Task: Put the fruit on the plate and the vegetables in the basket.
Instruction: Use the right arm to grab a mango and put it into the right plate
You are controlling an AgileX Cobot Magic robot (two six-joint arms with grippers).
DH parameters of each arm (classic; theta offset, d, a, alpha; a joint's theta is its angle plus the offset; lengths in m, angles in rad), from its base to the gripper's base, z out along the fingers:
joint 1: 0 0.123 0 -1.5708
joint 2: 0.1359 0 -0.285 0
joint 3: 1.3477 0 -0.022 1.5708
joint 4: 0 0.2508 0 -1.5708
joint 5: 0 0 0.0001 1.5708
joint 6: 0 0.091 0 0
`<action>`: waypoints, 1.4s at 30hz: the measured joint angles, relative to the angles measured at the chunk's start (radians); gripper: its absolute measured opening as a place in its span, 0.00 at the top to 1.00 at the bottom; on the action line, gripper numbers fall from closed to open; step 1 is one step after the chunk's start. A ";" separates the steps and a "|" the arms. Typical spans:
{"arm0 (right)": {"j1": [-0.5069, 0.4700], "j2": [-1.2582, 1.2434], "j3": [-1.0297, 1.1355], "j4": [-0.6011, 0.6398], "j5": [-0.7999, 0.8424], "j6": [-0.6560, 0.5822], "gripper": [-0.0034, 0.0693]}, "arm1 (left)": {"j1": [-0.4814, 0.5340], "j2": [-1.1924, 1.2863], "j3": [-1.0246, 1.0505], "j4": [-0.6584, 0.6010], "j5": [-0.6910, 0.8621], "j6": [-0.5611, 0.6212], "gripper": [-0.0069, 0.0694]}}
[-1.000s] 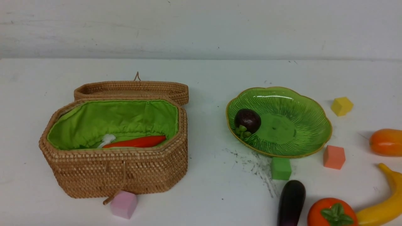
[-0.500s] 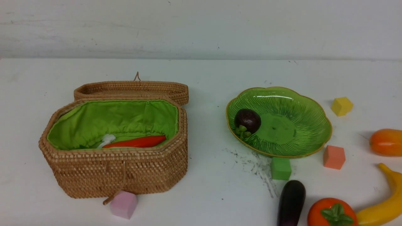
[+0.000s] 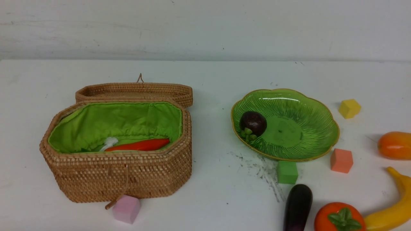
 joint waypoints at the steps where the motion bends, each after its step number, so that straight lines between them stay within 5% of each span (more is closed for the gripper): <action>1: 0.000 0.000 0.000 0.000 0.000 0.000 0.62 | 0.000 0.000 0.000 0.000 0.000 0.000 0.84; 14: 0.000 0.000 0.005 0.006 -0.028 0.000 0.62 | 0.000 0.000 0.000 -0.001 0.000 0.000 0.82; 25: 0.000 0.000 0.011 0.105 -0.392 0.063 0.62 | 0.000 0.000 0.000 -0.001 0.000 0.000 0.81; 33: 0.000 0.000 -0.035 0.175 -0.715 0.284 0.62 | 0.000 0.000 0.000 -0.001 0.000 0.000 0.80; 42: 0.000 0.195 -0.639 0.034 -0.329 0.285 0.62 | 0.000 0.000 0.000 -0.001 0.000 0.000 0.79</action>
